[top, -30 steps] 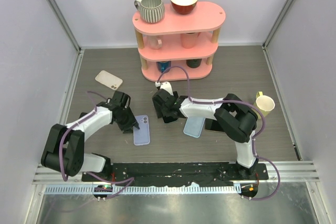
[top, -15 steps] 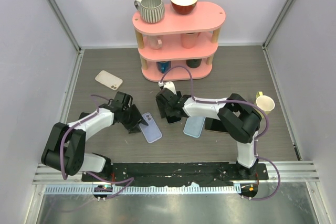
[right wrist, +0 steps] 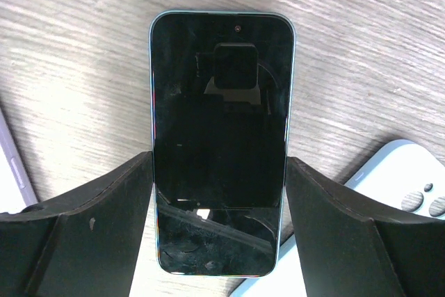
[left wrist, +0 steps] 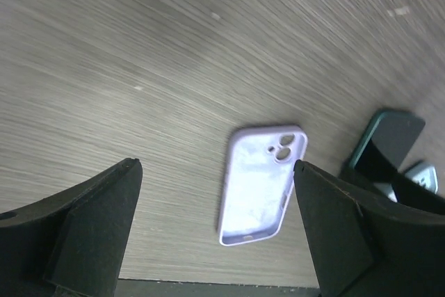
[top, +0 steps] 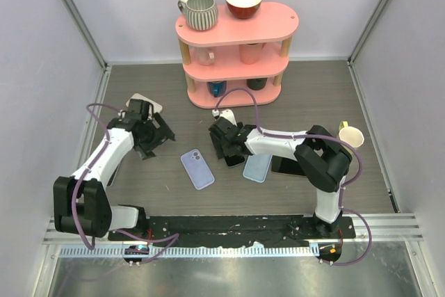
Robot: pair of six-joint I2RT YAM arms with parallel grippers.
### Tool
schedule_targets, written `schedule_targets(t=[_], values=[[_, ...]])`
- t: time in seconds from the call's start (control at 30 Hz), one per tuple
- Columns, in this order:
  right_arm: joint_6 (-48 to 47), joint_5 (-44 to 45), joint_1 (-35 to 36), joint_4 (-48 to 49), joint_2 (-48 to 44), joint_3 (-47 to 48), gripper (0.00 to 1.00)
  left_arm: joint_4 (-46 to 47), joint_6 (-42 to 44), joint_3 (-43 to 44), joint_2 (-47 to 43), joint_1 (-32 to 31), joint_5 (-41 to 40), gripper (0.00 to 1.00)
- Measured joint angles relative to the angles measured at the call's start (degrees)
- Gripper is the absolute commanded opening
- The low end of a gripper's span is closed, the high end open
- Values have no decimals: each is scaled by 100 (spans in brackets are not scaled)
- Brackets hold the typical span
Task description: Put the phone into the phone case
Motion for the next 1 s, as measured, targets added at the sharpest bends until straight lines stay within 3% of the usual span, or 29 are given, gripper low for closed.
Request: schedule_targets(t=[0.37,1.0], values=[[120,-61,643,-127,-9,472,54,-127,339,-319,-66,1821,214,93],[592,-168,1668,87,81,728,54,90,378,-859,-490,1882,503,93]])
